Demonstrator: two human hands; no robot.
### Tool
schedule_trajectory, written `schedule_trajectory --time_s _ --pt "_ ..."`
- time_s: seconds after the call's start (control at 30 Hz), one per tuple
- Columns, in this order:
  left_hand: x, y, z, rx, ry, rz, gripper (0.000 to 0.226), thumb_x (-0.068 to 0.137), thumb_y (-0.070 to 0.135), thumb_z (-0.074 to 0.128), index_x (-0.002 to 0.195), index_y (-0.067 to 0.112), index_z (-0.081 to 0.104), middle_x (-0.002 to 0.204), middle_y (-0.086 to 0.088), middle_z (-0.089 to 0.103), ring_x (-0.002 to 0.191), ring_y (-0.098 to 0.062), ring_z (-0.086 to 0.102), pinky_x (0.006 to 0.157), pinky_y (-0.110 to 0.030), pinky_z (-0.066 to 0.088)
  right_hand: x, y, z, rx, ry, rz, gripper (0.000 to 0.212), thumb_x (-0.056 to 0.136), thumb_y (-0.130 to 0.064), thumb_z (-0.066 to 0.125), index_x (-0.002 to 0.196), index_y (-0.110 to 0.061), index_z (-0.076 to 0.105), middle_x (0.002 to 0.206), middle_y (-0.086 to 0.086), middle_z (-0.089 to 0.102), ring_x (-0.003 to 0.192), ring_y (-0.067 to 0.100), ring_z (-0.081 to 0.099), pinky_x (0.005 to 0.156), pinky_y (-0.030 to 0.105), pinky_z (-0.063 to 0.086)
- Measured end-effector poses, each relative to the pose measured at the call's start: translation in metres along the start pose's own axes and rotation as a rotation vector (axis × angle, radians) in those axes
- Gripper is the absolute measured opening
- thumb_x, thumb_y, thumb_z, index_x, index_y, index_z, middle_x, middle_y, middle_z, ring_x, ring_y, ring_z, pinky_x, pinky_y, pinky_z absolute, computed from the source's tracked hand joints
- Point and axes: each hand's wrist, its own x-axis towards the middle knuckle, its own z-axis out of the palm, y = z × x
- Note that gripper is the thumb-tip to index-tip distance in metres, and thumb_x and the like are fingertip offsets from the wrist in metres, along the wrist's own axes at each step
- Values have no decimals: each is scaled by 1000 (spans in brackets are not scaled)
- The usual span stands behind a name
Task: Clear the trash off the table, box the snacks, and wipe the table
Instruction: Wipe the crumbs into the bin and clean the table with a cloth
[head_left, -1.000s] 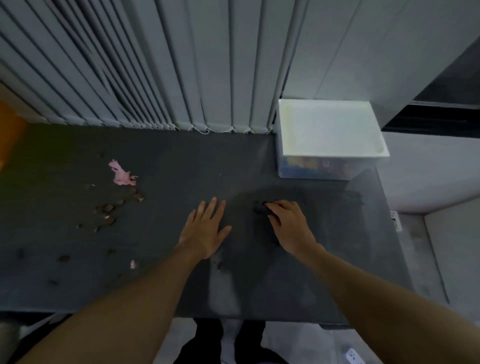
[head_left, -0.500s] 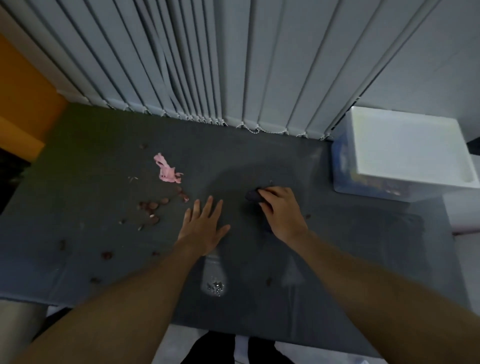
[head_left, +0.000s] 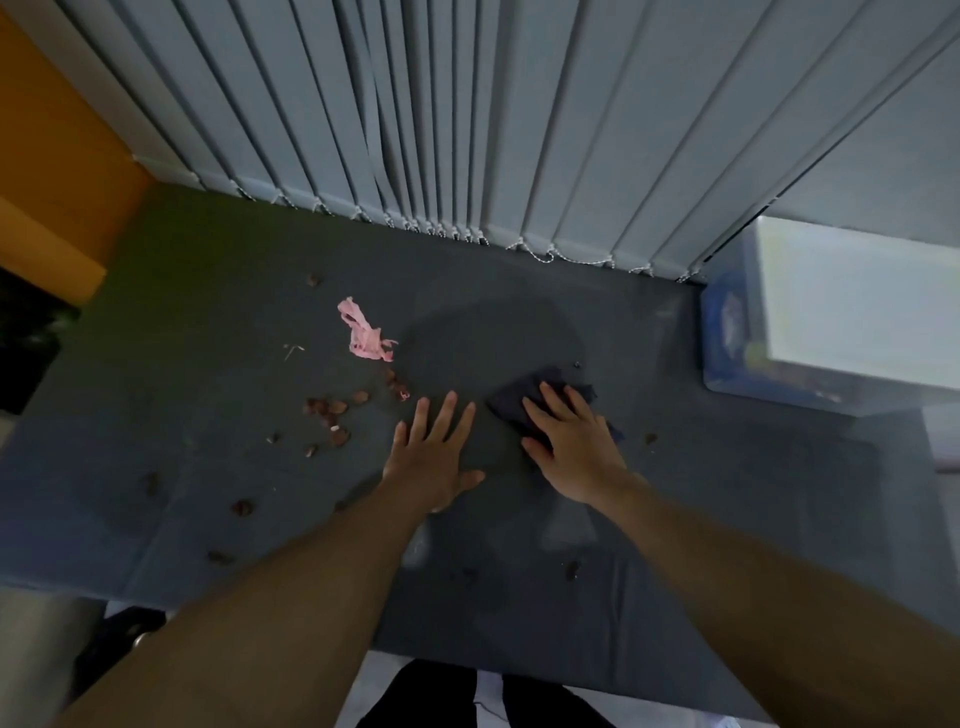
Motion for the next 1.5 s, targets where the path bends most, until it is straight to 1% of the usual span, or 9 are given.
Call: schedule_trajectory --time_s 0.07,0.17,0.3,0.47,0.63,0.87,1.23,1.37,1.5 --pt "-2 -2 -7 13 29 22 87 99 59 43 158 29 -14 165 2 -25 153 -33 -14 123 -52 10 -1 -3 -5 30 9 10 62 102 -53 35 158 -31 20 167 -4 5 153 24 -2 117 51 21" --pt "-7 -7 -20 -75 88 27 76 102 52 39 160 26 -4 168 0 -12 154 -29 -2 121 -48 21 -2 -10 -17 97 58 13 63 102 -55 35 158 -29 22 167 -3 9 153 23 0 120 49 17" --pt "-22 -8 -38 -83 202 -23 69 104 52 30 161 26 0 169 -2 -4 154 -30 1 122 -47 13 -3 -21 -37 134 151 -28 65 100 -58 36 156 -28 26 166 0 15 153 27 6 122 49 15" --pt "-52 -8 -55 -69 319 -128 69 102 55 27 160 28 4 169 -2 1 155 -29 2 124 -49 9 -7 -31 -67 94 177 -96 71 97 -66 32 156 -29 23 167 -1 11 153 26 3 122 52 7" --pt "-93 -5 -65 -110 372 -242 68 103 56 22 161 28 0 169 0 -4 155 -29 -3 125 -49 5 -15 -41 -94 81 206 -201 75 95 -70 30 157 -29 21 167 -2 8 153 25 0 122 53 2" --pt "-147 0 -64 -163 450 -390 68 103 56 22 161 28 0 169 -2 -3 155 -28 -2 125 -48 4 -35 -63 -117 14 219 -361 77 96 -71 25 158 -27 17 167 1 6 153 27 0 122 55 3" --pt "-237 -19 -24 -308 590 -589 68 103 57 23 161 28 3 169 -4 1 155 -29 1 125 -50 4 -66 -134 -105 -51 170 -557 75 96 -71 25 158 -29 18 167 -2 8 153 26 2 122 56 9" --pt "-270 -40 -8 -342 639 -652 67 103 56 25 161 29 4 169 -4 3 154 -30 4 125 -51 6 -74 -178 -95 -66 132 -620 77 95 -72 24 158 -28 18 167 -3 8 154 23 0 122 53 12" --pt "-307 -72 12 -361 643 -700 67 103 56 25 161 28 4 169 -4 4 154 -29 6 124 -50 7 -87 -233 -77 -91 110 -683 75 97 -69 26 158 -28 18 167 -3 10 153 24 4 122 50 13"
